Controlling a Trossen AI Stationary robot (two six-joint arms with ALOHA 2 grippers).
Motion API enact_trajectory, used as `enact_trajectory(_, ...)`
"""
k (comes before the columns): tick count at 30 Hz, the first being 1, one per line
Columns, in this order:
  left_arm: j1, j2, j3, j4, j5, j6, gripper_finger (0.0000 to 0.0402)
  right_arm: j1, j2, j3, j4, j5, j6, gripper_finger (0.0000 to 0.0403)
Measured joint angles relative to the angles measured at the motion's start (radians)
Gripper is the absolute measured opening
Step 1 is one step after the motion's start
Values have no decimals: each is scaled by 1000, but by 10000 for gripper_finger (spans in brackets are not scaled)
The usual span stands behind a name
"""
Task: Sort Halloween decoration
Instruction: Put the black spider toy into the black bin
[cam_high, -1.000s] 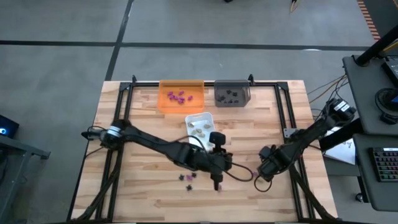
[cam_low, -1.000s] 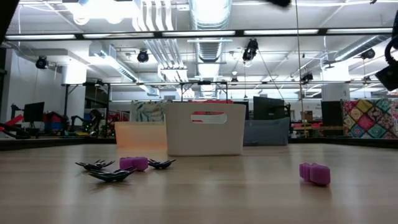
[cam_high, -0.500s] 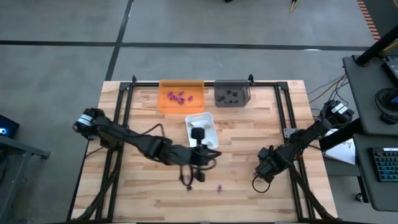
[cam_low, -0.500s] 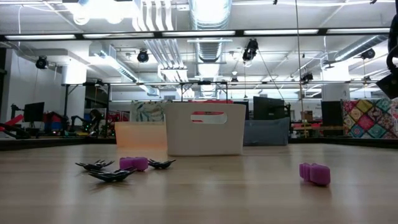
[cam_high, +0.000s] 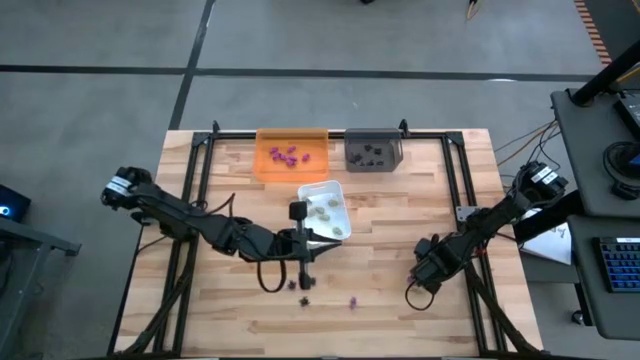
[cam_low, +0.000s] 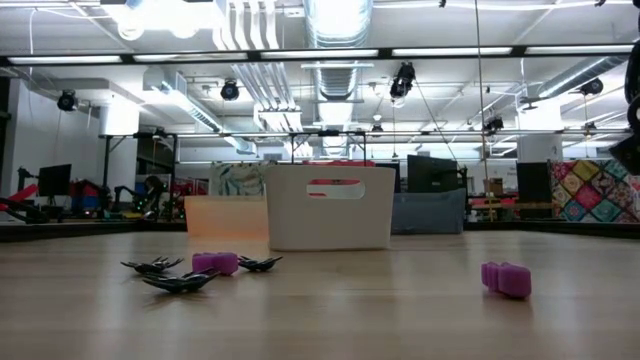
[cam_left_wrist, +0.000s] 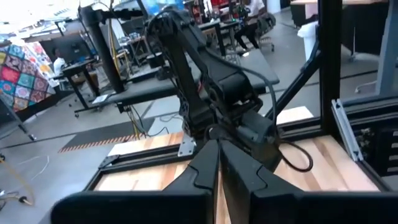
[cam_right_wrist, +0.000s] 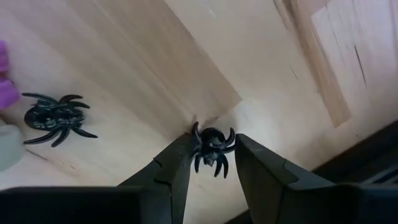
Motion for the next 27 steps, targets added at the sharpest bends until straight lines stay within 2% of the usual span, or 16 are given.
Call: enact_trajectory(27, 1, 1, -11, 5, -4, 1, 0, 0, -25, 34, 5, 36, -47, 42)
